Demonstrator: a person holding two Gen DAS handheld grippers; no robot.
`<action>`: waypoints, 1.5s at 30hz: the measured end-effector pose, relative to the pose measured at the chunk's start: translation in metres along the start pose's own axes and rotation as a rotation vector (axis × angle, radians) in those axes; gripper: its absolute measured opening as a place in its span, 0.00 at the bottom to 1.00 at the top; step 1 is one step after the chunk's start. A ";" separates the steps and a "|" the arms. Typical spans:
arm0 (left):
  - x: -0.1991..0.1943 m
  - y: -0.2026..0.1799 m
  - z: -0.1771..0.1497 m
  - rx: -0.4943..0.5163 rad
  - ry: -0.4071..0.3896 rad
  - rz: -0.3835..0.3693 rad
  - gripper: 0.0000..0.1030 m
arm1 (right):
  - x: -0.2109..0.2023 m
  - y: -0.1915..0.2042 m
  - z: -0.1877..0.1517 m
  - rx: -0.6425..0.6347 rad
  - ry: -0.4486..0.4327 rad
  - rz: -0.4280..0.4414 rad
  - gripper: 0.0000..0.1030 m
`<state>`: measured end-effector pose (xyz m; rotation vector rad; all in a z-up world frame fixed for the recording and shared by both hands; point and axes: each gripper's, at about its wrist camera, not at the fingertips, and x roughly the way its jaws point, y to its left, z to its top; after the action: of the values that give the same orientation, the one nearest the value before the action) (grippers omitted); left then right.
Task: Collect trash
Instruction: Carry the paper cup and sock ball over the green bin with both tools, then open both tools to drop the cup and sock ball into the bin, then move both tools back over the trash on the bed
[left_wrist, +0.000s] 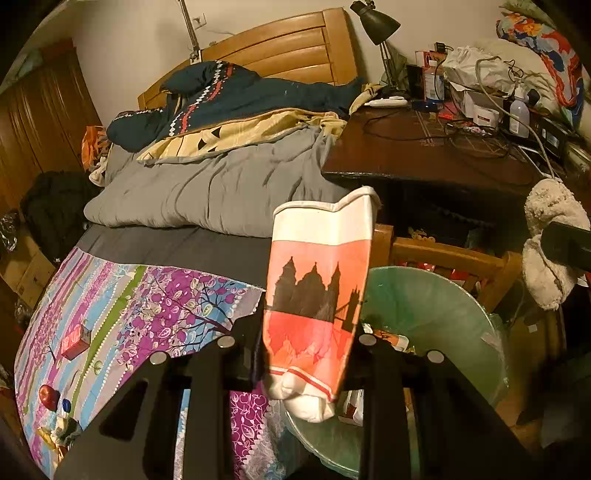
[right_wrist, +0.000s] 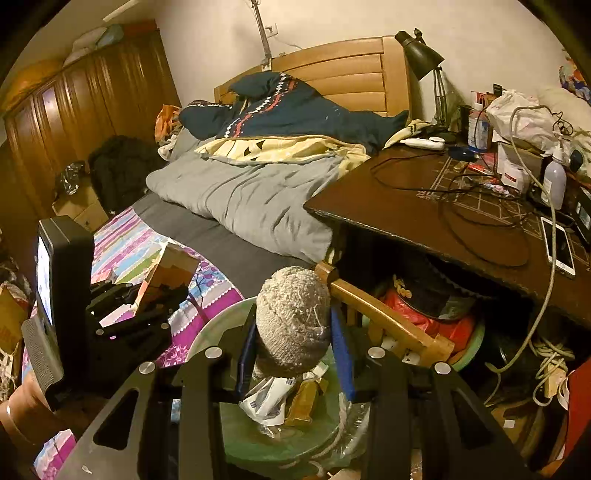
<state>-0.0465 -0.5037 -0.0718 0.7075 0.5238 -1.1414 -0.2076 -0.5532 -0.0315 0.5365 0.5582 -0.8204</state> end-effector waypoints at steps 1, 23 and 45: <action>0.001 0.000 0.000 -0.001 0.002 0.000 0.25 | 0.001 0.001 0.001 0.000 0.002 0.003 0.37; 0.016 0.010 -0.003 -0.033 0.060 -0.084 0.72 | 0.009 0.006 0.007 -0.013 0.002 0.034 0.67; -0.033 0.118 -0.092 -0.249 0.007 0.195 0.74 | 0.009 0.071 -0.005 -0.016 -0.107 0.160 0.67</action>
<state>0.0513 -0.3858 -0.0827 0.5335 0.5788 -0.8742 -0.1479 -0.5148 -0.0251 0.5126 0.4181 -0.6879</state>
